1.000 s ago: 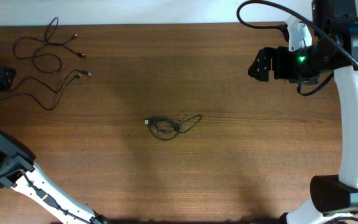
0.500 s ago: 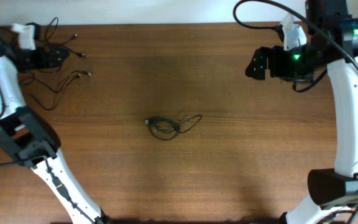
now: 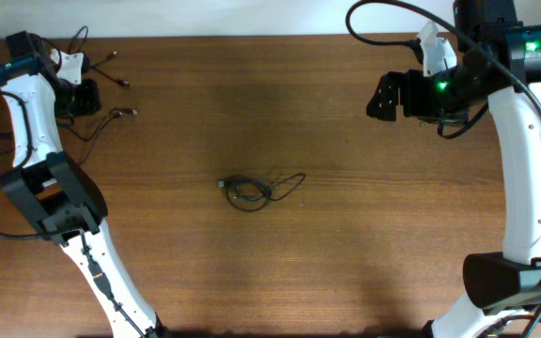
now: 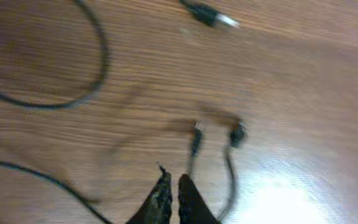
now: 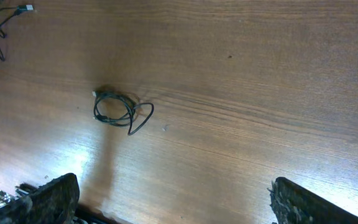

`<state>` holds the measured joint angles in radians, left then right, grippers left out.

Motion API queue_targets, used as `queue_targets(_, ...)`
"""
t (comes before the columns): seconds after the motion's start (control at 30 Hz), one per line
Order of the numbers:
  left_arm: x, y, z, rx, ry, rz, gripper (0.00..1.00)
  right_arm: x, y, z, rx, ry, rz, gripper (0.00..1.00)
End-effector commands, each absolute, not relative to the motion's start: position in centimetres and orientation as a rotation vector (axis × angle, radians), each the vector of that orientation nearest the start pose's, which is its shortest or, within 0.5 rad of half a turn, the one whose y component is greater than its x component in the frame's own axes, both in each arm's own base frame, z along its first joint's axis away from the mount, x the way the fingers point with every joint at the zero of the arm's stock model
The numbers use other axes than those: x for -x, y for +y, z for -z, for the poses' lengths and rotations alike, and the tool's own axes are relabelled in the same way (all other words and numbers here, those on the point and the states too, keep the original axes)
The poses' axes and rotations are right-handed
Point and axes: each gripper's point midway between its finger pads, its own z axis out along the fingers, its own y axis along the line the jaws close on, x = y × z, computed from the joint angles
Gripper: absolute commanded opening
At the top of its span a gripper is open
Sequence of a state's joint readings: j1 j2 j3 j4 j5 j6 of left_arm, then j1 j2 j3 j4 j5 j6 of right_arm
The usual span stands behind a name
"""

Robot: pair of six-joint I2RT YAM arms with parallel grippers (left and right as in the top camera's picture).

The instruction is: Untangle cables

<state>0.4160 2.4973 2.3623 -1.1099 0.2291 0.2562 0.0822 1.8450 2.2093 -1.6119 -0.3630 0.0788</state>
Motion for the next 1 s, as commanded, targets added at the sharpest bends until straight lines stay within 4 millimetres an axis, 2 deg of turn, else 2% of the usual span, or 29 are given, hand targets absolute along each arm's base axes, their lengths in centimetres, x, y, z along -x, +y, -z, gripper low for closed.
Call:
queue_targets(0.0,-52.9,20.4,-4.6,0.272,2.782,0.071,0.07,-36.9,9.3,-29.0,0.087,2.793,-0.549,0.99)
queue_targets(0.07,-52.9,19.7,-3.1,0.270,2.798,0.129,0.00,-36.9,9.3,-29.0,0.087,2.793,-0.549,0.99)
queue_targets(0.17,-52.3,18.5,-1.7,0.293,2.831,0.223,0.00,-36.8,9.3,-29.0,0.086,2.794,-0.549,0.98)
queue_targets(0.23,-51.9,18.4,-1.5,0.297,2.847,0.236,0.00,-36.8,9.3,-29.0,0.087,2.794,-0.549,0.99)
queue_targets(0.67,-49.9,17.2,-1.5,0.320,2.922,0.304,0.00,-36.9,9.3,-29.0,0.087,2.793,-0.548,0.98)
queue_targets(0.8,-49.4,17.0,-2.4,0.325,2.929,0.321,0.00,-36.9,9.3,-29.0,0.088,2.792,-0.548,0.99)
queue_targets(0.97,-49.1,15.8,-3.8,0.324,2.916,0.410,0.00,-37.0,9.3,-29.0,0.090,2.786,-0.548,0.99)
